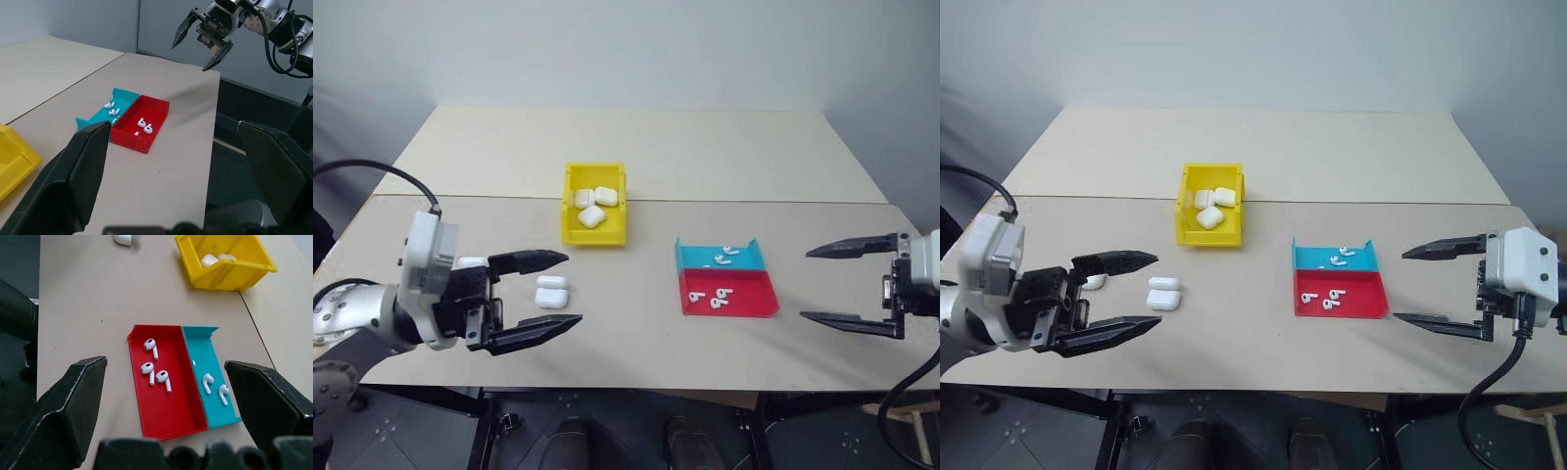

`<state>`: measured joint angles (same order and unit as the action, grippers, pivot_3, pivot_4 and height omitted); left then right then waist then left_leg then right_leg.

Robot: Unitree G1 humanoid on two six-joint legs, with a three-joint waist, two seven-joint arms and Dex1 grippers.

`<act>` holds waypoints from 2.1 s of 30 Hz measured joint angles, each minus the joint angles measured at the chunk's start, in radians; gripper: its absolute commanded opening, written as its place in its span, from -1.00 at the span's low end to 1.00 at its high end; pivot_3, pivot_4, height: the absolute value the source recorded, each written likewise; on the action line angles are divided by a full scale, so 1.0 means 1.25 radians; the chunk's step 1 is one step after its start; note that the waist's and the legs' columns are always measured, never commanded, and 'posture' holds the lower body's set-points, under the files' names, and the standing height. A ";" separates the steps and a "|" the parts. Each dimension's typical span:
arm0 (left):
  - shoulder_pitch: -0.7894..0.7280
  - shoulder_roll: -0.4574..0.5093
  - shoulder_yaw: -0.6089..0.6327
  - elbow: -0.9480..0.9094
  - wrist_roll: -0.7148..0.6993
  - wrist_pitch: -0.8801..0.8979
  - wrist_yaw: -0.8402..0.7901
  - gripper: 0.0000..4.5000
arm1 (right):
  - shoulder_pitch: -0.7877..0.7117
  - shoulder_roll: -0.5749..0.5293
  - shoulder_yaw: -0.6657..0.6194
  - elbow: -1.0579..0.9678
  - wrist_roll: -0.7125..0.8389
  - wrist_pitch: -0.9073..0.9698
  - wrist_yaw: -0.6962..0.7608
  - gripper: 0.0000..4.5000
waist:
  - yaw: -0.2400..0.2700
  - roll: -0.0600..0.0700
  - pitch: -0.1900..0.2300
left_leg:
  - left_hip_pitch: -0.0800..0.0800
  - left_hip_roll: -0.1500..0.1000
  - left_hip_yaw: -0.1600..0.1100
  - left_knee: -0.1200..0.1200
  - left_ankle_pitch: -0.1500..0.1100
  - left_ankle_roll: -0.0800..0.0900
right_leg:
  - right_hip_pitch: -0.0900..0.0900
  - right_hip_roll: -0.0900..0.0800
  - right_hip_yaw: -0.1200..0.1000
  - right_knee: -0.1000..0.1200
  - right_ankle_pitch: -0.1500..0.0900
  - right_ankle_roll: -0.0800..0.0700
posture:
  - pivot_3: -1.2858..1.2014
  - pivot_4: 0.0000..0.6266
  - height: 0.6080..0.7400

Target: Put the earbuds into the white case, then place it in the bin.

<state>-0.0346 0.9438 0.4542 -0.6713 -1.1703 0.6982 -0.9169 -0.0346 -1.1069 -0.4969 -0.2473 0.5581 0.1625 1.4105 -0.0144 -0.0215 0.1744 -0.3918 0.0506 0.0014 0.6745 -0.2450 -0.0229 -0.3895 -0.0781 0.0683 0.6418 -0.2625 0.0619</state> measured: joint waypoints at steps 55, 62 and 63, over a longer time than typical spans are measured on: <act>-0.798 0.176 -0.659 0.880 -0.630 0.642 1.396 1.00 | 0.034 0.035 0.100 -0.024 -0.086 0.044 -0.139 0.99 | 0.006 -0.004 0.002 | 0.000 -0.001 -0.001 -0.003 0.001 -0.003 | -0.002 -0.001 0.000 0.001 0.000 0.000 | 0.03 -0.52 1.00; -0.889 0.087 -0.666 1.011 -0.501 0.721 1.359 1.00 | 0.069 0.064 0.103 -0.062 -0.093 0.085 -0.199 0.99 | 0.003 -0.006 0.003 | 0.000 -0.002 -0.001 -0.004 0.002 -0.003 | -0.003 -0.001 0.000 0.000 0.000 0.000 | 0.03 -0.52 1.00; -0.889 0.086 -0.667 1.022 -0.480 0.723 1.349 1.00 | 0.071 0.065 0.103 -0.064 -0.093 0.089 -0.205 0.99 | 0.001 -0.006 0.003 | -0.001 -0.002 -0.001 -0.004 0.002 -0.003 | -0.003 -0.001 0.000 0.000 0.000 0.000 | 0.03 -0.52 1.00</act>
<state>-1.1461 1.0517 -0.3792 0.6067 -1.7700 1.6024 0.7689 0.0541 -1.0253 -0.3679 -0.3275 0.4412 0.2737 1.1538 -0.0138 -0.0286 0.1778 -0.3925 0.0483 0.0006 0.6694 -0.2429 -0.0267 -0.3931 -0.0789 0.0682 0.6424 -0.2627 0.0619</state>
